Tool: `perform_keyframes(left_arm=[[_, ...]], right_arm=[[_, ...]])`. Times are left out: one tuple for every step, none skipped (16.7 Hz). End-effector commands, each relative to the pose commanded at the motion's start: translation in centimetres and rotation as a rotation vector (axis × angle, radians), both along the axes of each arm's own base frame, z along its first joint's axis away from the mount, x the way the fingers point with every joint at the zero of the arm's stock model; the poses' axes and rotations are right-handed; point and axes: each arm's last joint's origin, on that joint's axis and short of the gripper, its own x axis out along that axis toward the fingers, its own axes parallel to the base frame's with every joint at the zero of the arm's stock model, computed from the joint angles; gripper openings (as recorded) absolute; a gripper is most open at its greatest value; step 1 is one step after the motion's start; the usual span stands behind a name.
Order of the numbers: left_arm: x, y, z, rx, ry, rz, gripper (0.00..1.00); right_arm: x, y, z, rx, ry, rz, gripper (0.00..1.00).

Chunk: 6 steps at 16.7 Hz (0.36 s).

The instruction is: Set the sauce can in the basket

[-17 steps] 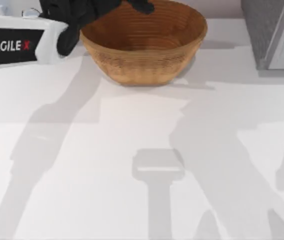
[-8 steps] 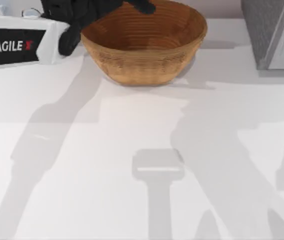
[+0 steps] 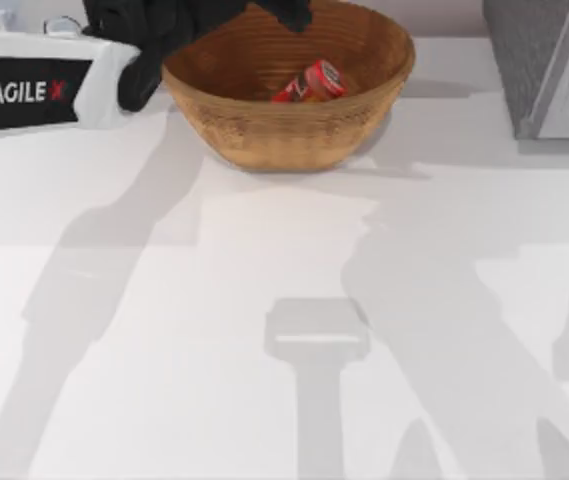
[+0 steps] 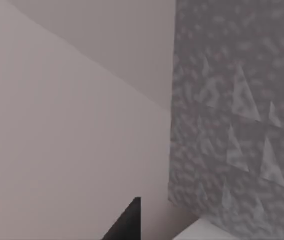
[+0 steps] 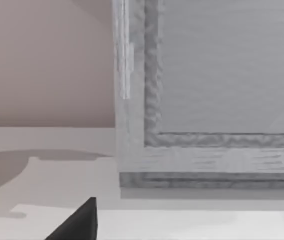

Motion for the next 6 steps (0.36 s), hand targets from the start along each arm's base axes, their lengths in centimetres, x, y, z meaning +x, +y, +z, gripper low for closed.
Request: perform_keyframes(left_arm=[[0.00,0.00,0.00,0.000,0.000,0.000,1.00],[0.00,0.00,0.00,0.000,0.000,0.000,1.00],[0.00,0.00,0.00,0.000,0.000,0.000,1.00],[0.00,0.00,0.00,0.000,0.000,0.000,1.00],[0.00,0.00,0.00,0.000,0.000,0.000,1.00],[0.00,0.00,0.00,0.000,0.000,0.000,1.00]], right_arm=[[0.00,0.00,0.00,0.000,0.000,0.000,1.00],[0.00,0.00,0.00,0.000,0.000,0.000,1.00],[0.00,0.00,0.00,0.000,0.000,0.000,1.00],[0.00,0.00,0.00,0.000,0.000,0.000,1.00],[0.00,0.00,0.00,0.000,0.000,0.000,1.00],[0.00,0.00,0.00,0.000,0.000,0.000,1.00]])
